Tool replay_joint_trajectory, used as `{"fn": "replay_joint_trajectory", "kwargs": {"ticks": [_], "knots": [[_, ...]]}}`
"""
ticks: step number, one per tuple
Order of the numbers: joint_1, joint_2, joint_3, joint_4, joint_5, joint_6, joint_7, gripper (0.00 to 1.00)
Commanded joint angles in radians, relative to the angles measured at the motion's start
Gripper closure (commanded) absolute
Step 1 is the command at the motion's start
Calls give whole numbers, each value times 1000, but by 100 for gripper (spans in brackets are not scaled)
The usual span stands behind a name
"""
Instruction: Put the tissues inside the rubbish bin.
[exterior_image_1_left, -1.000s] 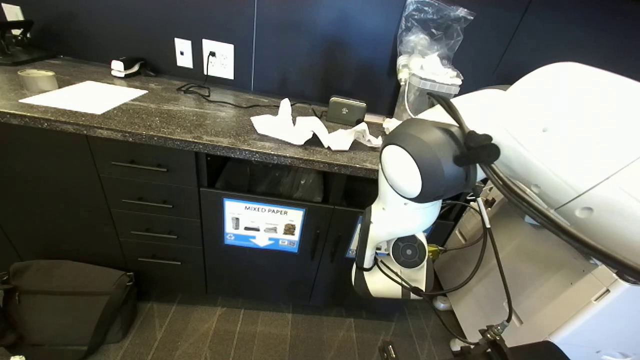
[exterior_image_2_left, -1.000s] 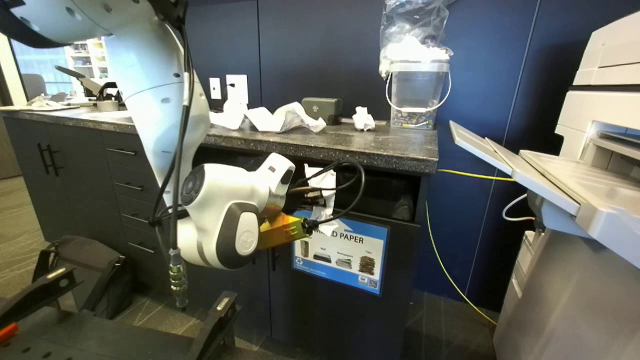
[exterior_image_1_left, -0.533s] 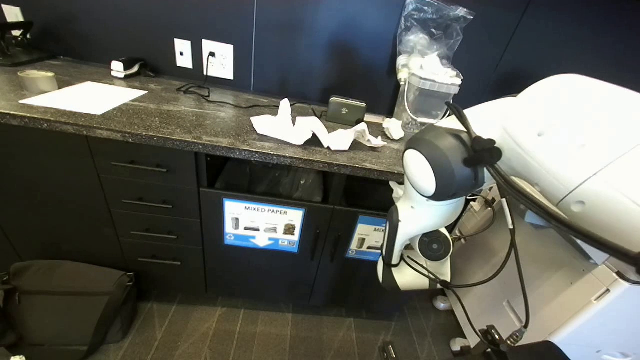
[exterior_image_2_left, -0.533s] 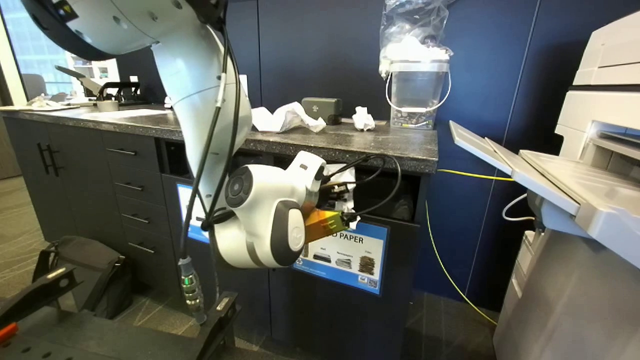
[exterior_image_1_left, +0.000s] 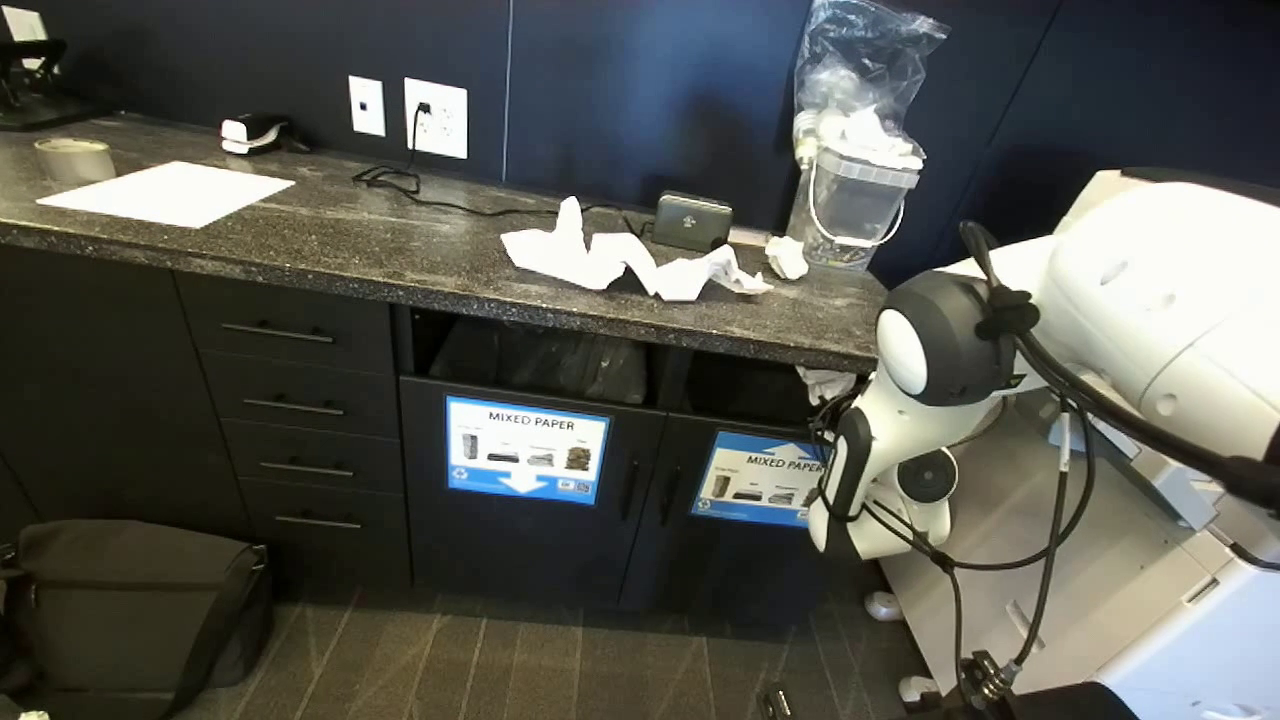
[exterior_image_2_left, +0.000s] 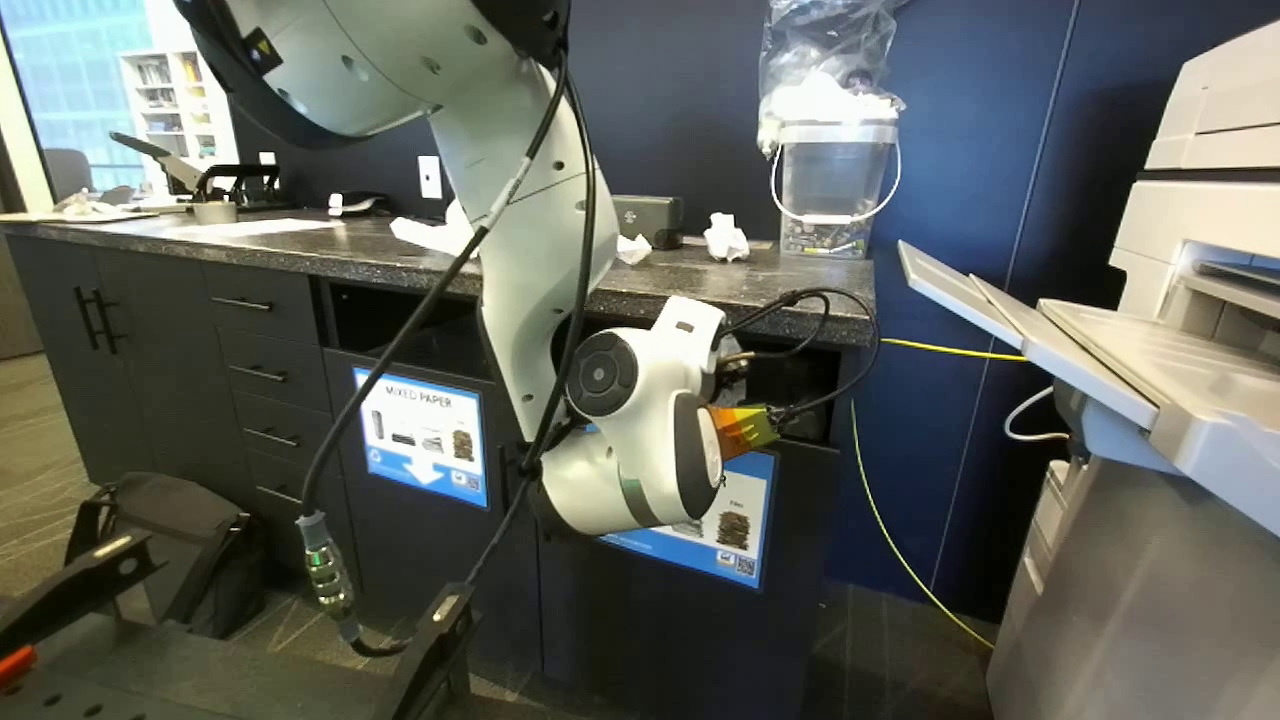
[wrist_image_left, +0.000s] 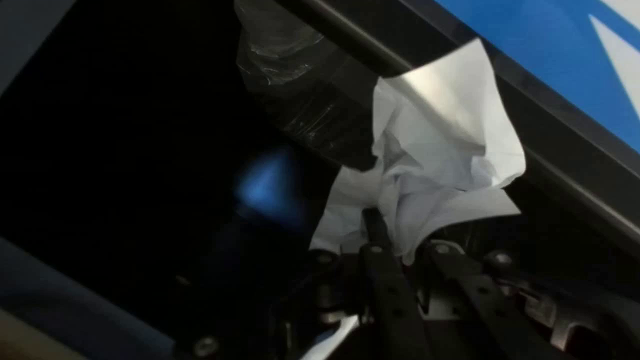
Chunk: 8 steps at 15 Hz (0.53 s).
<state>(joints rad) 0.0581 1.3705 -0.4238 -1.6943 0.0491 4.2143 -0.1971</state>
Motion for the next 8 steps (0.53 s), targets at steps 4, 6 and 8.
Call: {"fn": "replay_joint_trajectory", "kwargs": {"ticks": [4,6,8], "knots": [[-196,82,82,270,-243,-17,-10,88],[-231,100,97,329,-303,-33,0,88],[-257,109,110,369,-356,-45,14,89]]}}
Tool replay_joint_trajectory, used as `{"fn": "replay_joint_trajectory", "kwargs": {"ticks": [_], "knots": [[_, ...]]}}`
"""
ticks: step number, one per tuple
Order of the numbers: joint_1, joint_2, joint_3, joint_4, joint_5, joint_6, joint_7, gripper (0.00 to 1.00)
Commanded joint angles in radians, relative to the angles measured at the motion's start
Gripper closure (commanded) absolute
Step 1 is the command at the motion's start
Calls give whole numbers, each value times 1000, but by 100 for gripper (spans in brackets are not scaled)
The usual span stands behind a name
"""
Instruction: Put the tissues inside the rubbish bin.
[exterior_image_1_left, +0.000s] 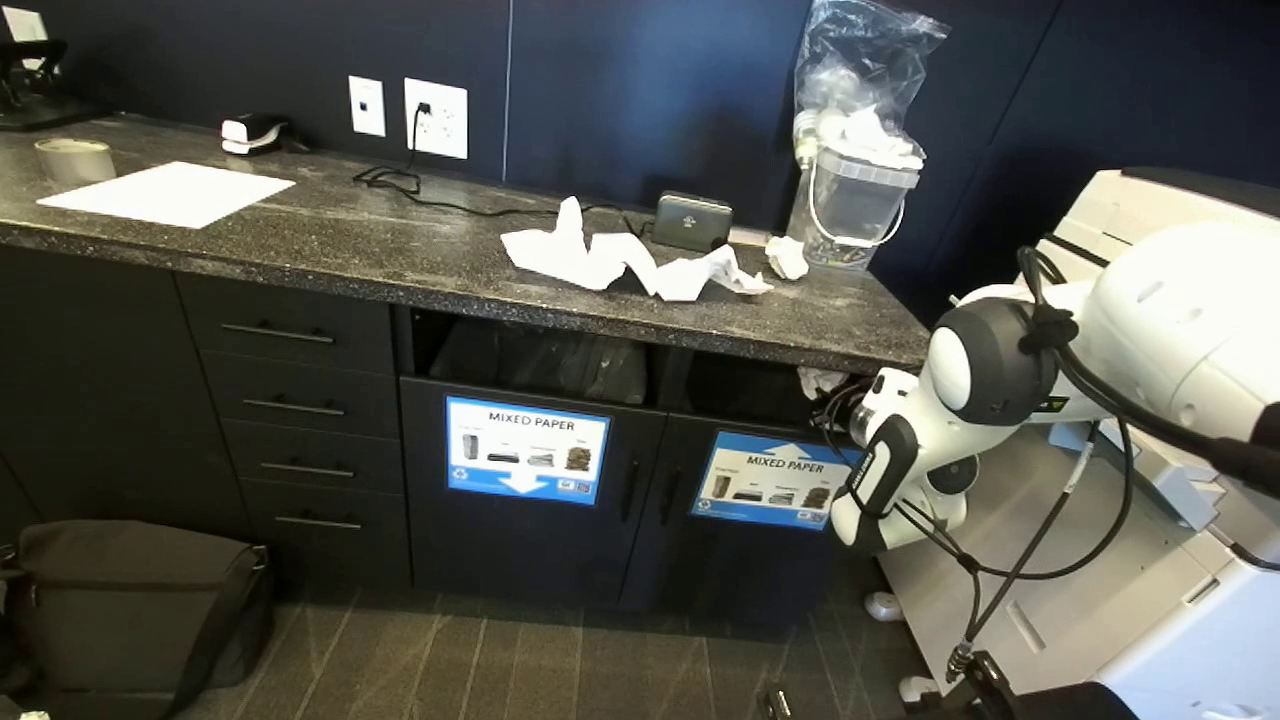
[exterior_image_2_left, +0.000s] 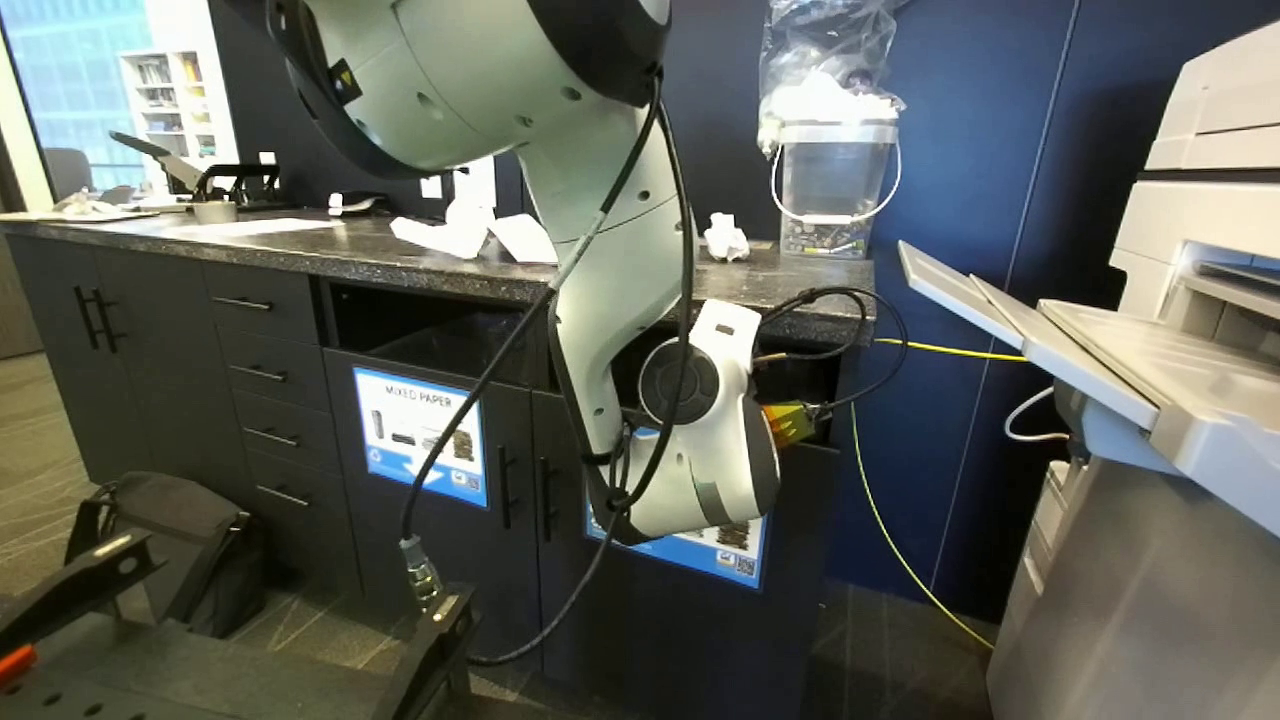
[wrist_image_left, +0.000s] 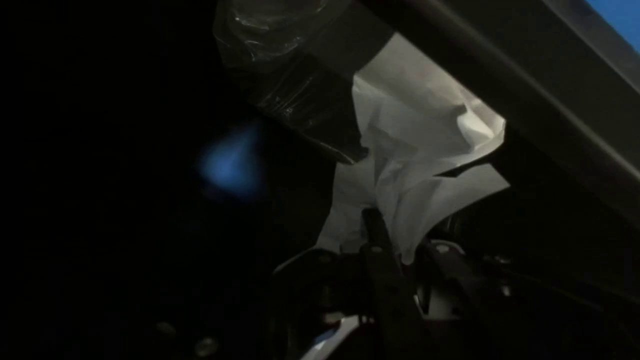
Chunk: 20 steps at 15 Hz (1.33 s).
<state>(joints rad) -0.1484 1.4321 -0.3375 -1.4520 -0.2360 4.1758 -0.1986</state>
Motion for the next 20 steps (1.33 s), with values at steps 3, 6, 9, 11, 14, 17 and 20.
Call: {"fn": "replay_joint_trajectory", "kwargs": {"ticks": [3,6,9,11,14,17,20], "knots": [[-69,69,37,184,-106,-33,19,88],[-77,91,45,227,-114,-47,20,89],[-102,57,88,192,-153,-48,5,91],[-106,57,97,192,-155,-59,4,63],[-88,57,74,186,-144,-52,26,42],[-88,57,78,180,-141,-53,24,18],[-83,57,84,166,-134,-45,20,0]]}}
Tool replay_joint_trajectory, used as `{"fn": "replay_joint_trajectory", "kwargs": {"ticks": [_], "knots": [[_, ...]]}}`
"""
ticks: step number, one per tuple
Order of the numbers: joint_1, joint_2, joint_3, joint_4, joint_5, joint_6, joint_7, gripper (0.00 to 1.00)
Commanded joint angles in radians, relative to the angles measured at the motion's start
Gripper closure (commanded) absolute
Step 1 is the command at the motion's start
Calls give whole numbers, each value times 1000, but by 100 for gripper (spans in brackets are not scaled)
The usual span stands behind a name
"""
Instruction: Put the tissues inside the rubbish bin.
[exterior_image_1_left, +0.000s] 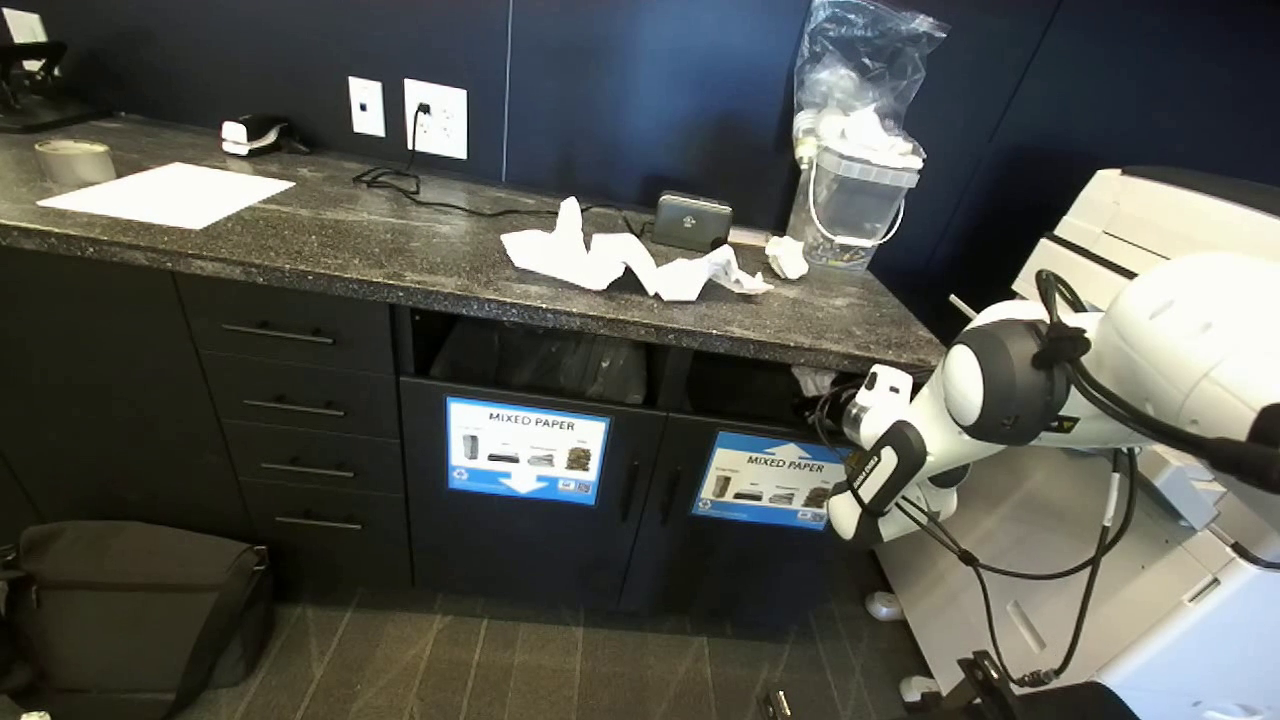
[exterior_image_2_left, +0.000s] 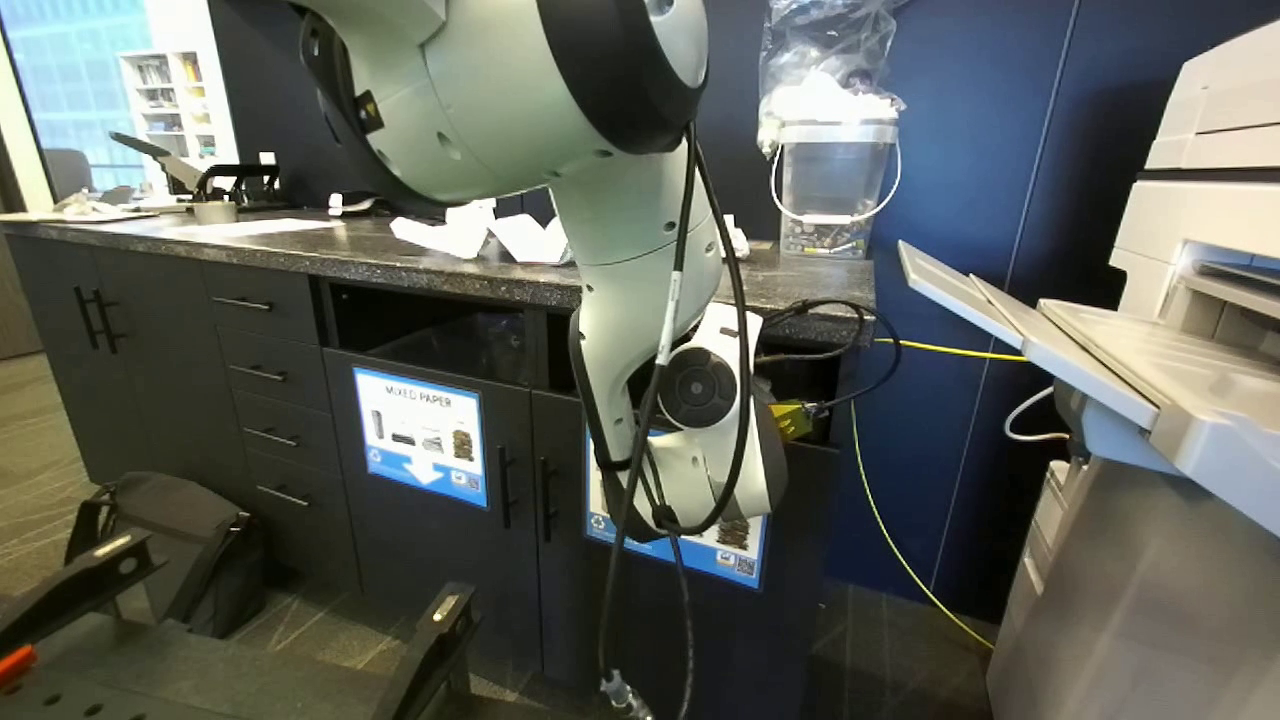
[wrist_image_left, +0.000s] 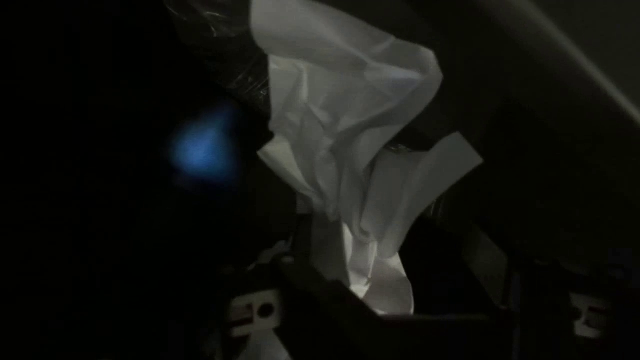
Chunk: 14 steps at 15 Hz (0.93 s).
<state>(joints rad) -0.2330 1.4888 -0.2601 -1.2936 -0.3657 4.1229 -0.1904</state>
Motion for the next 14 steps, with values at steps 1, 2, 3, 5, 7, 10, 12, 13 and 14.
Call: {"fn": "replay_joint_trajectory", "kwargs": {"ticks": [1,2,3,5,7,10,12,13,14], "knots": [[5,0,9,1,2,10,7,0],[7,0,12,-6,7,14,5,0],[9,1,14,-14,14,18,0,0],[16,1,24,-35,34,19,-8,0],[26,1,34,-56,64,26,-18,0],[47,1,49,-87,133,42,-34,0],[64,0,57,-113,183,63,-39,0],[77,-7,63,-137,210,76,-43,0],[86,-9,68,-151,232,89,-42,0]]}}
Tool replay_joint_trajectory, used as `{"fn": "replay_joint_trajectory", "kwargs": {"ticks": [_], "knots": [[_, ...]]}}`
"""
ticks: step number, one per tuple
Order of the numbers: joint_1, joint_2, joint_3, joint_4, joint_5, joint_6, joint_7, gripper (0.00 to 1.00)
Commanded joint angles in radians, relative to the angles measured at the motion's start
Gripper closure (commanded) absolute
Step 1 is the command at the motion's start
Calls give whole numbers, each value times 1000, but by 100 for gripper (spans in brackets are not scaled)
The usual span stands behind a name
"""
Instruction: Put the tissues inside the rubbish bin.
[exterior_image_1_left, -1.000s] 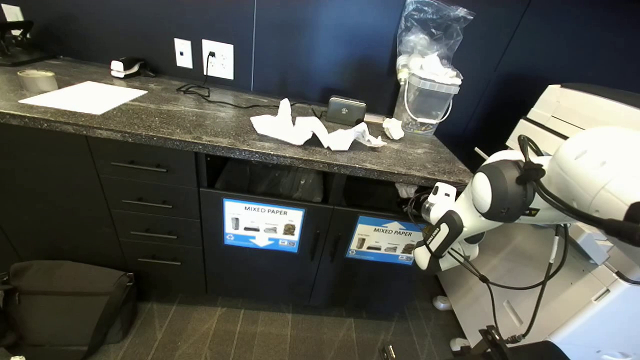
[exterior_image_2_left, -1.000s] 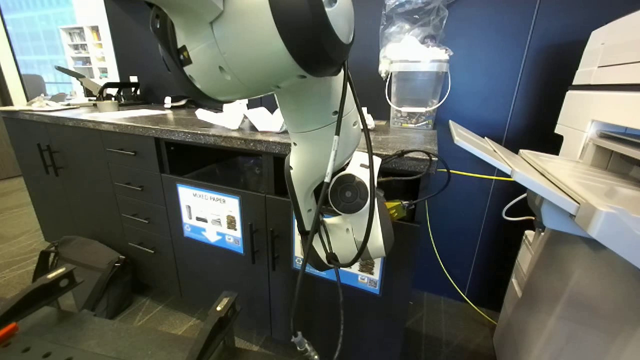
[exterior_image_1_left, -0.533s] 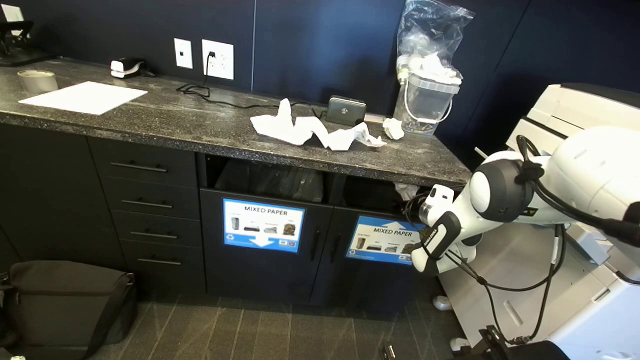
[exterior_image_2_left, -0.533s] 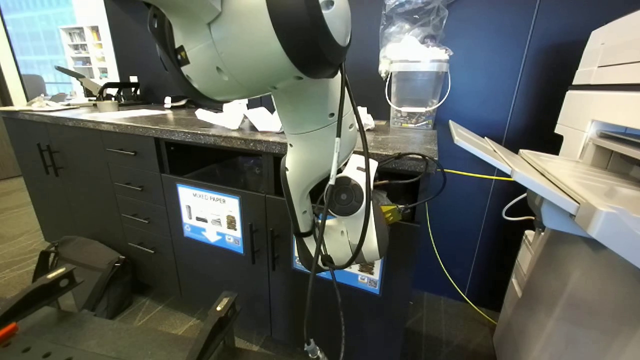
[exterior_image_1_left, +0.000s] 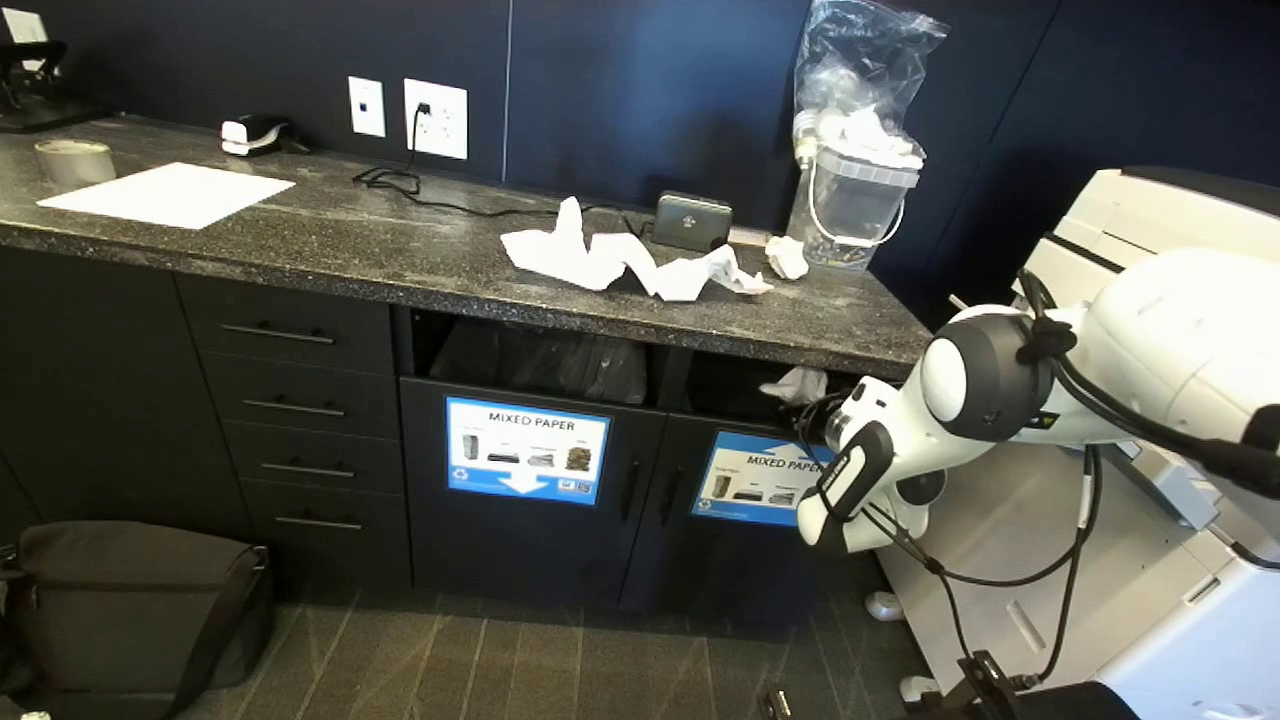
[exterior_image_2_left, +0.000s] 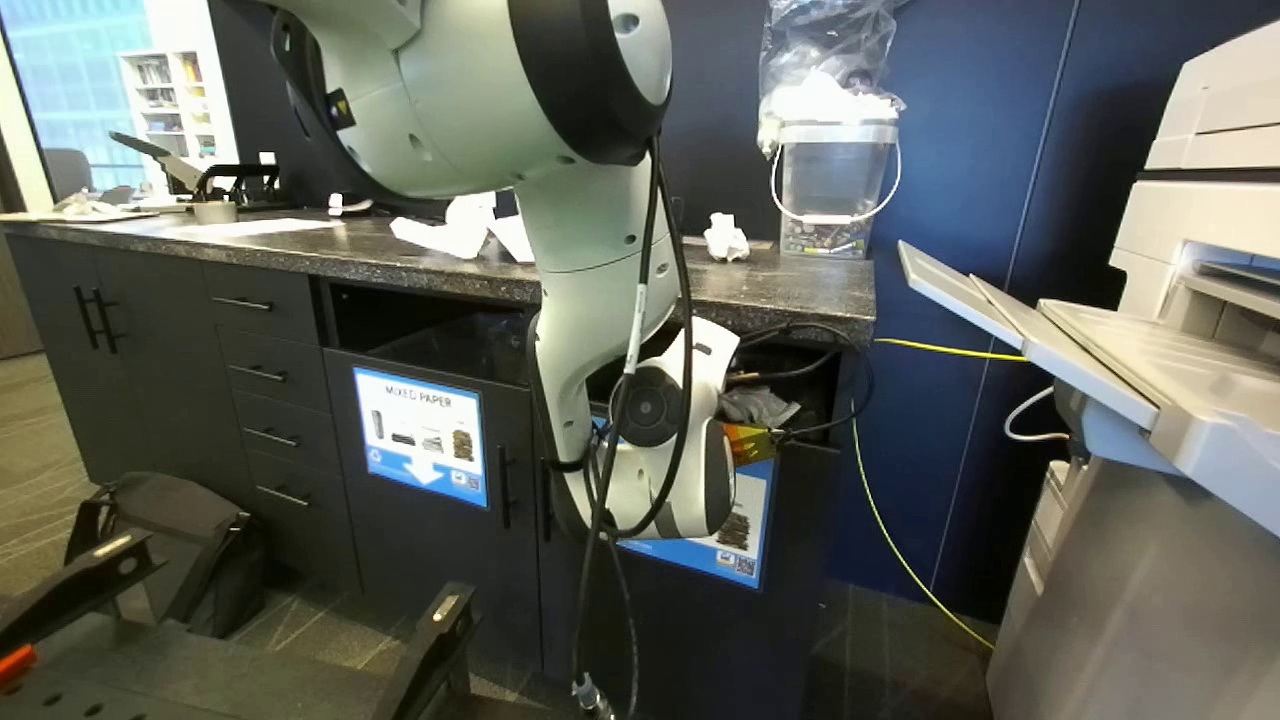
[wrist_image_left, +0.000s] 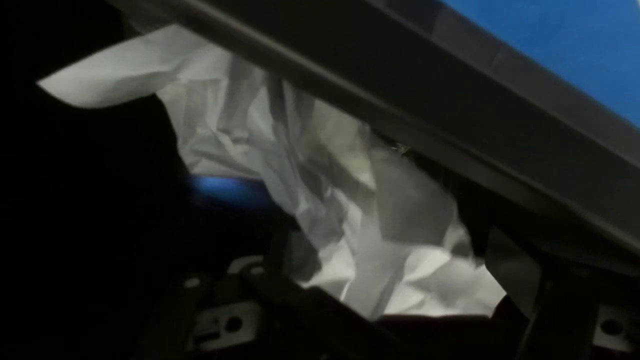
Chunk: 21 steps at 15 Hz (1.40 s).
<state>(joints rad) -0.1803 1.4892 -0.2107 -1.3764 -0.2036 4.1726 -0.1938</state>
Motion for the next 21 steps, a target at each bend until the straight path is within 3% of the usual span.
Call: {"fn": "replay_joint_trajectory", "kwargs": {"ticks": [1,6,7,9,10,12,16,17,18,21], "knots": [[43,-14,23,-88,88,55,-35,0],[90,-8,42,-78,177,44,-20,0],[104,-31,43,-143,194,86,-25,0],[119,-18,51,-99,232,44,-27,0],[130,-40,53,-158,248,80,-28,0],[144,-29,61,-123,285,43,-29,0],[175,-64,76,-221,361,44,-38,0],[187,-73,79,-288,387,95,-43,0],[192,-49,81,-223,412,49,-49,0],[274,-24,37,-219,522,48,4,0]]}}
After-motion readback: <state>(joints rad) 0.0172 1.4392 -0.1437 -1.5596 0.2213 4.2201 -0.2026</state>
